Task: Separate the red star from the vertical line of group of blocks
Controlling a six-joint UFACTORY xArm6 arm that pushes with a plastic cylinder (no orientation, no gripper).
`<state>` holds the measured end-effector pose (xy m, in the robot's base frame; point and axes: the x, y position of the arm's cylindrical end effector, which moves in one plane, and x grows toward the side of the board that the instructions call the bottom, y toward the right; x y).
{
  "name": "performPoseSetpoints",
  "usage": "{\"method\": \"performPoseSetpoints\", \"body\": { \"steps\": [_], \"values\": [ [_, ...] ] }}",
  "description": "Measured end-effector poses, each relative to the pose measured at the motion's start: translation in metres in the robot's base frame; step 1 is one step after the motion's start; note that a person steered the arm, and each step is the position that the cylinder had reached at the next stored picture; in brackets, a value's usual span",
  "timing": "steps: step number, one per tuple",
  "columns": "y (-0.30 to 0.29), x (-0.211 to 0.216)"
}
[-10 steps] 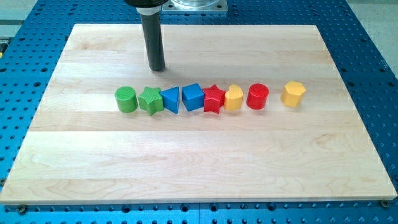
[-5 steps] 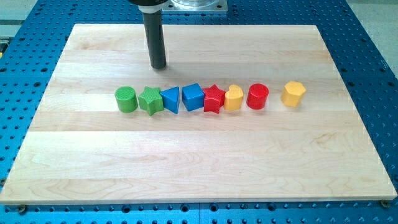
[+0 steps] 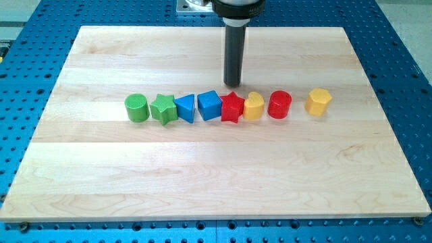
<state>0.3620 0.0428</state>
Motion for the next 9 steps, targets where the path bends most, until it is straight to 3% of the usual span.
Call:
{"method": "performPoseSetpoints", "body": {
  "steps": [7, 9],
  "values": [
    [0.024, 0.011],
    [0.01, 0.066]
  ]
}}
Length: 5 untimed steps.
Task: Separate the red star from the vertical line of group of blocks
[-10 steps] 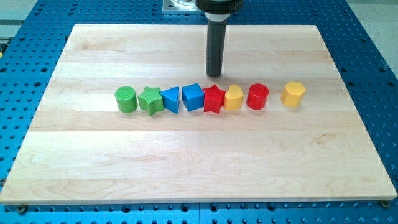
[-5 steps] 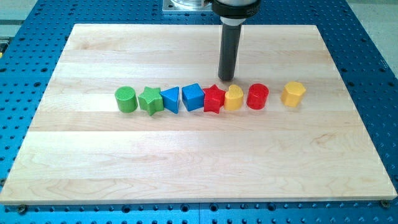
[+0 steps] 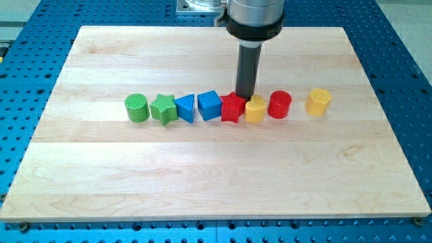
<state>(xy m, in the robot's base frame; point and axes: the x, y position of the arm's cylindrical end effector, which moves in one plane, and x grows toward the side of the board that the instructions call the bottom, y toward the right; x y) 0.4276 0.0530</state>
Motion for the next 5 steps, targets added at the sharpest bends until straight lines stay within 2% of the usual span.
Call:
{"method": "performPoseSetpoints", "body": {
  "steps": [1, 2, 4, 5],
  "values": [
    [-0.023, 0.032],
    [-0.108, 0.049],
    [-0.228, 0.069],
    [-0.174, 0.051]
  ]
}}
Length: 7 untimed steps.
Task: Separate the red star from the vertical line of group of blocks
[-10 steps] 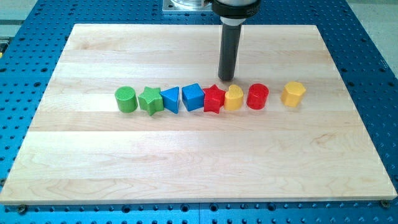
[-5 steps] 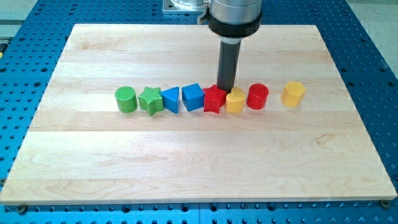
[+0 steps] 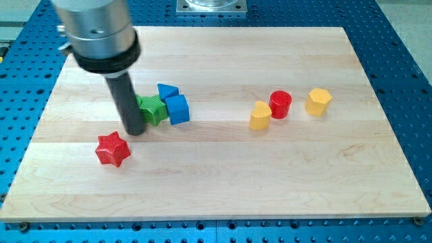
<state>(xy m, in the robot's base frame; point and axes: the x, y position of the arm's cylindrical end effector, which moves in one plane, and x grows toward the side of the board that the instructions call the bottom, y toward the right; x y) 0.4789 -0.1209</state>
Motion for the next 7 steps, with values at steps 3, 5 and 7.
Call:
{"method": "performPoseSetpoints", "body": {
  "steps": [3, 5, 7],
  "values": [
    [-0.143, 0.047],
    [0.109, 0.062],
    [0.323, -0.021]
  ]
}}
